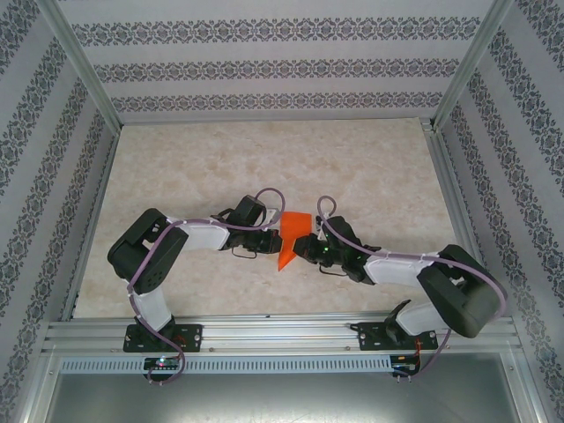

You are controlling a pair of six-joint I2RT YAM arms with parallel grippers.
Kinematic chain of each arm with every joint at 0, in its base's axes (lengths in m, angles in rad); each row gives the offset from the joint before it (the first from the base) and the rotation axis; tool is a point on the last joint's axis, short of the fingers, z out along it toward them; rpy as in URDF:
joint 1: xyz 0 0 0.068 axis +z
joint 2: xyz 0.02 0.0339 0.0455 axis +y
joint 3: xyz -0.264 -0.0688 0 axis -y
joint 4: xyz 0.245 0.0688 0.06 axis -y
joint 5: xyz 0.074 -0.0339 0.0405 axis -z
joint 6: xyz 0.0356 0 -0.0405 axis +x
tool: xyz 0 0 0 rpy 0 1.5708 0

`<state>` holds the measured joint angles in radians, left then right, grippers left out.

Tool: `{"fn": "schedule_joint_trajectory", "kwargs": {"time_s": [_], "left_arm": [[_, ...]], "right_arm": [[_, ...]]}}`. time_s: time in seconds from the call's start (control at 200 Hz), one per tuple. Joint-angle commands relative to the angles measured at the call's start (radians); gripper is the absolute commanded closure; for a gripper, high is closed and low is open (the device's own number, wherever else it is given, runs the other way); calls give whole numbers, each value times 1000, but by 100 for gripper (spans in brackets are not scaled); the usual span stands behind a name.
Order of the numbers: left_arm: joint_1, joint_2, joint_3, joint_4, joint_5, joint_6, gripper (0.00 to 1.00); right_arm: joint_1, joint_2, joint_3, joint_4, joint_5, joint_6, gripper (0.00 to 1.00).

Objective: Fold a paper plane with a square sheet of paper (pick it up from the middle)
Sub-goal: Third fold the triangle at the center of the table.

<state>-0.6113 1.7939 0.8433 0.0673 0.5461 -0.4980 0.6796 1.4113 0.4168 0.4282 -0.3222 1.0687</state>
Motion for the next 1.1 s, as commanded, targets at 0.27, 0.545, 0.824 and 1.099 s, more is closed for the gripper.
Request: {"fn": "schedule_joint_trajectory", "kwargs": {"time_s": [0.27, 0.545, 0.824, 1.099], "left_arm": [[13, 39, 21, -97, -19, 43, 99], [14, 38, 36, -112, -15, 55, 99], [13, 30, 57, -124, -8, 58, 99], [14, 26, 83, -142, 9, 72, 98]], "right_arm": [[-119, 46, 288, -480, 44, -275, 91], [-160, 234, 525, -733, 57, -476, 92], [-160, 386, 627, -793, 21, -558, 92], [-152, 459, 660, -838, 24, -611, 93]]}}
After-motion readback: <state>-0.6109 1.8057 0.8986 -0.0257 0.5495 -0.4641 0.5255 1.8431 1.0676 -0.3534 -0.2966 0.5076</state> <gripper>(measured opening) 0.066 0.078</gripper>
